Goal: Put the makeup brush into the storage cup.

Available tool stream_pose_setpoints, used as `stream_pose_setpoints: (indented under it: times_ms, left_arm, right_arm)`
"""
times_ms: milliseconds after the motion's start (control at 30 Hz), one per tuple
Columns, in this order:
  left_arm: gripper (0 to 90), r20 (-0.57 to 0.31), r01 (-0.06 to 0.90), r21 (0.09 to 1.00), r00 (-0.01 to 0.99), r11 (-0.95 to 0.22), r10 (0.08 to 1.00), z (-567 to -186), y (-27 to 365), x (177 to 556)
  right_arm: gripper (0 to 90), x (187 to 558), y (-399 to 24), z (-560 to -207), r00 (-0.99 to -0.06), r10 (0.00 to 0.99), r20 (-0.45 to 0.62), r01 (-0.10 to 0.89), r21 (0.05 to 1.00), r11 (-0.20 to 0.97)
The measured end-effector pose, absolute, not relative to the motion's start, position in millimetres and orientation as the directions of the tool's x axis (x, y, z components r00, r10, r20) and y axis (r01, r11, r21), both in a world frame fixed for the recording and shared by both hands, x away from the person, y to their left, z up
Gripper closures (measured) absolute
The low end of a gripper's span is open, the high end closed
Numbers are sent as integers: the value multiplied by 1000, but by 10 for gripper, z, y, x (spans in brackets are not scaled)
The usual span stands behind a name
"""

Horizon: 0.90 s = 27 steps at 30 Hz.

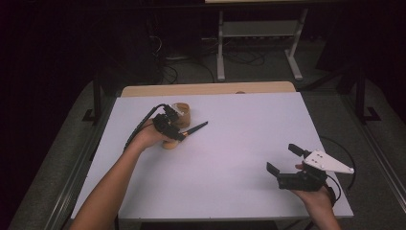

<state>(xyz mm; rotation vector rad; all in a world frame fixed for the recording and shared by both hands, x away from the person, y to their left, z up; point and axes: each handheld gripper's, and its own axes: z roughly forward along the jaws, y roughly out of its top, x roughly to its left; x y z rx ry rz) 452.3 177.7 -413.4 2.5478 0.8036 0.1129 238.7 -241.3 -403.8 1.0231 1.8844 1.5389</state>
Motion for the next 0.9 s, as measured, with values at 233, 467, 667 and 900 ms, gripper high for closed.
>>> stream_pose_setpoints:
  times_ms: [233, 467, 667, 900]
  left_arm:
    - [518, -67, 535, 432, 822, -726, 566, -4176, 1758, 4534]
    - [542, -67, 534, 419, 825, -735, 562, -4213, 1725, 4538]
    - [571, -57, 532, 415, 824, -738, 563, -4230, 1690, 4535]
    - [612, -54, 527, 416, 828, -741, 558, -4233, 1704, 4540]
  right_arm:
    - [0, 2385, -2416, -4037, -593, 801, 81, 239, 968, 79]
    - [0, 2384, -2414, -4036, -595, 800, 79, 238, 968, 82]
    - [0, 2383, -2416, -4036, -594, 800, 79, 238, 968, 81]
    - [0, 2382, -2418, -4035, -594, 800, 79, 238, 968, 80]
